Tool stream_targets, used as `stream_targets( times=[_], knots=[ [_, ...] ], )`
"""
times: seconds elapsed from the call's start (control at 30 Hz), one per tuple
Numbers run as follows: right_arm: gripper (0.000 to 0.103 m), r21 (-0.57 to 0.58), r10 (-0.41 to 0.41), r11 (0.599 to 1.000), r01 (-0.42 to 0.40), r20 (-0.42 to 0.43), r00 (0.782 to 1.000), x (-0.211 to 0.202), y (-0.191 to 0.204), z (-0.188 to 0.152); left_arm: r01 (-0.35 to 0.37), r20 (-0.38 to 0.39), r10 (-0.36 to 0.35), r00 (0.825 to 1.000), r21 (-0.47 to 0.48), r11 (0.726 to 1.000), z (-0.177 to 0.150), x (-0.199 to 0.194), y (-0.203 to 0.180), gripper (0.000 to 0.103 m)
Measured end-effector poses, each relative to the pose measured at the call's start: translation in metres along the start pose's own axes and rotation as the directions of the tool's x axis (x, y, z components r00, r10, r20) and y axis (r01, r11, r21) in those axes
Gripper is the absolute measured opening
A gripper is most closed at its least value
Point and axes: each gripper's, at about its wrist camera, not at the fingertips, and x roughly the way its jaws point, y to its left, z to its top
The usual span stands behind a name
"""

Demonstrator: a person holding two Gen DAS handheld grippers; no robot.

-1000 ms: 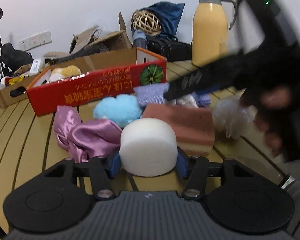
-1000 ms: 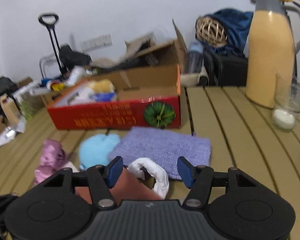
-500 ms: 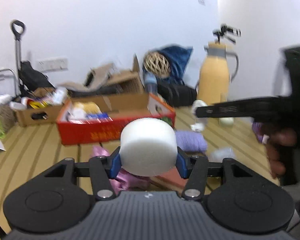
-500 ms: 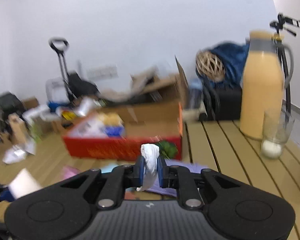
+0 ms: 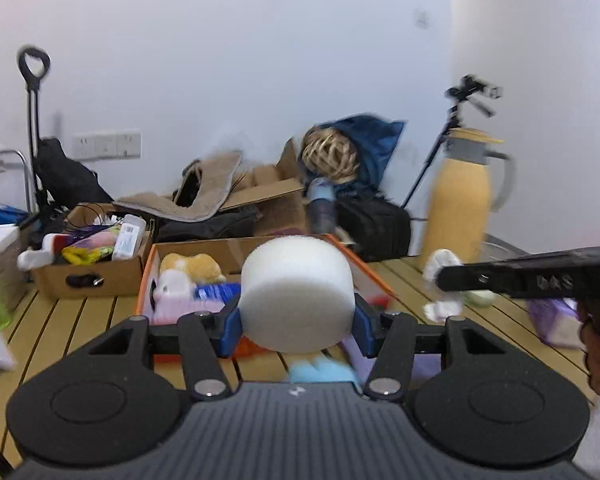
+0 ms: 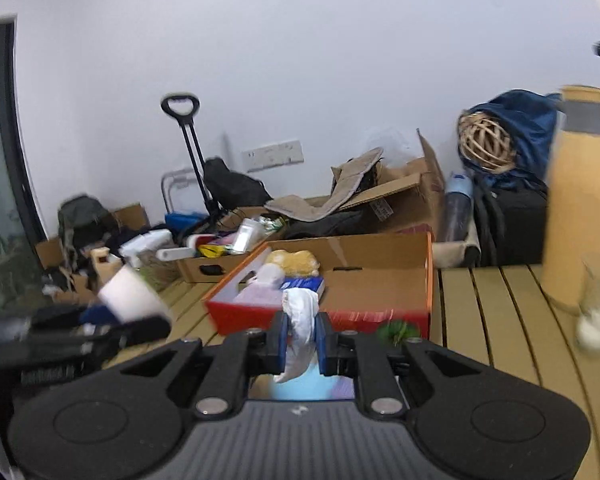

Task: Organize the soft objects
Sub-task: 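Drop the foam cylinder from the left gripper into the box while the right drops the cloth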

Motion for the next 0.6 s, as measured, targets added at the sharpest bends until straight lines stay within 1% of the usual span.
stream_targets(
  times=[0.07,0.1,0.13,0.17,0.2,0.23,0.27,0.3,0.33,0.37,0.4,0.43,0.47,0.5,0.53,0.57,0.6],
  knots=[
    [0.014,-0.014,-0.019,1.0,0.018,-0.045,0.999,0.045,-0.017,0.03,-0.025,-0.058,0.025,0.998,0.008,1.0,0.025,0.054,0.016,0.054],
    [0.014,-0.003,-0.025,1.0,0.024,-0.071,0.997,0.069,-0.027,0.043,-0.03,-0.098,0.031,0.995,0.006,1.0,0.038,0.087,0.026,0.054],
    [0.014,0.006,-0.031,0.999,0.032,-0.109,0.994,0.101,-0.04,0.058,-0.017,-0.143,0.017,0.99,-0.001,1.0,0.046,0.118,0.035,0.055],
    [0.014,0.014,-0.039,0.999,0.042,-0.137,0.99,0.128,-0.05,0.066,-0.025,-0.177,0.021,0.984,-0.018,1.0,0.053,0.147,0.043,0.055],
    [0.014,0.011,-0.062,0.998,0.065,-0.156,0.986,0.155,-0.06,0.074,-0.049,-0.212,0.041,0.976,-0.035,0.998,0.06,0.178,0.053,0.055],
    [0.014,-0.023,-0.102,0.995,0.1,-0.176,0.979,0.182,-0.066,0.079,-0.057,-0.253,0.047,0.966,-0.032,0.998,0.066,0.209,0.06,0.055],
    [0.014,-0.055,-0.151,0.988,0.143,-0.194,0.969,0.209,-0.073,0.082,-0.063,-0.275,0.056,0.96,-0.017,0.998,0.07,0.234,0.065,0.055],
    [0.014,-0.08,-0.185,0.982,0.172,-0.209,0.96,0.23,-0.079,0.084,-0.084,-0.3,0.075,0.951,-0.015,0.996,0.072,0.257,0.07,0.055],
    [0.015,-0.098,-0.202,0.978,0.183,-0.238,0.95,0.251,-0.085,0.083,-0.087,-0.355,0.082,0.931,0.001,0.996,0.072,0.284,0.075,0.056],
    [0.015,-0.093,-0.205,0.978,0.186,-0.276,0.939,0.27,-0.093,0.082,-0.088,-0.394,0.09,0.915,0.023,0.996,0.071,0.303,0.079,0.056],
    [0.018,-0.091,-0.208,0.978,0.189,-0.303,0.93,0.284,-0.098,0.08,-0.115,-0.427,0.12,0.896,0.039,0.993,0.07,0.322,0.083,0.057],
    [0.02,-0.102,-0.222,0.975,0.199,-0.323,0.92,0.298,-0.104,0.078,-0.126,-0.455,0.139,0.88,0.058,0.99,0.067,0.333,0.086,0.057],
    [0.023,-0.106,-0.237,0.971,0.213,-0.318,0.918,0.304,-0.107,0.076,-0.116,-0.476,0.143,0.868,0.085,0.99,0.062,0.34,0.085,0.063],
    [0.036,-0.11,-0.259,0.965,0.236,-0.309,0.915,0.309,-0.11,0.075,-0.11,-0.465,0.146,0.873,0.103,0.989,0.061,0.342,0.084,0.07],
    [0.046,-0.106,-0.275,0.961,0.255,-0.297,0.914,0.311,-0.112,0.074,-0.109,-0.448,0.148,0.882,0.112,0.988,0.061,0.338,0.082,0.073],
    [0.046,-0.091,-0.263,0.965,0.247,-0.286,0.922,0.31,-0.116,0.075,-0.115,-0.432,0.146,0.89,0.098,0.989,0.062,0.334,0.083,0.075],
    [0.048,-0.078,-0.255,0.967,0.243,-0.278,0.926,0.308,-0.118,0.075,-0.123,-0.416,0.145,0.898,0.078,0.989,0.064,0.33,0.083,0.077]
  ],
)
